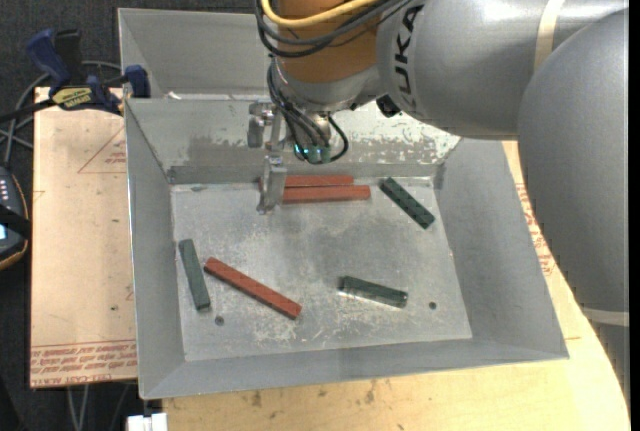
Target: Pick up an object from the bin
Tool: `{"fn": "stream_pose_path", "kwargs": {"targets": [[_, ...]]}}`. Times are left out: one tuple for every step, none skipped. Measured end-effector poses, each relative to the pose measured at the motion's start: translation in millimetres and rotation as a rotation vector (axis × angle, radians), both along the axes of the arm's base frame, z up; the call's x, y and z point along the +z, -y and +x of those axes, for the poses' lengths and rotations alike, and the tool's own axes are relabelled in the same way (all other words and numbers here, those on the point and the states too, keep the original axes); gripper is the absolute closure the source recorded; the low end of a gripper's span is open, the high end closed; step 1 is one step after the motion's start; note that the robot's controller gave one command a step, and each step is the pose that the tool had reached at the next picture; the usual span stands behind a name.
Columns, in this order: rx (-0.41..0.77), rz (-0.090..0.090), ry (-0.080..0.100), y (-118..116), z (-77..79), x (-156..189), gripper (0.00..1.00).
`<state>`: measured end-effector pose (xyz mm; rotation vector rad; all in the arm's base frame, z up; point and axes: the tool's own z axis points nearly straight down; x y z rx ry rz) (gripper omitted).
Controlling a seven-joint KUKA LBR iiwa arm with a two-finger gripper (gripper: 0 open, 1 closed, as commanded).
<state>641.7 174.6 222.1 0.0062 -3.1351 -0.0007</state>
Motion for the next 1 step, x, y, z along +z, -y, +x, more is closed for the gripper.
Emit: {"fn": "stream_pose_path", "kwargs": {"targets": [[0.14, -0.002, 0.001, 53.7, -8.5, -87.7, 0.0]]}}
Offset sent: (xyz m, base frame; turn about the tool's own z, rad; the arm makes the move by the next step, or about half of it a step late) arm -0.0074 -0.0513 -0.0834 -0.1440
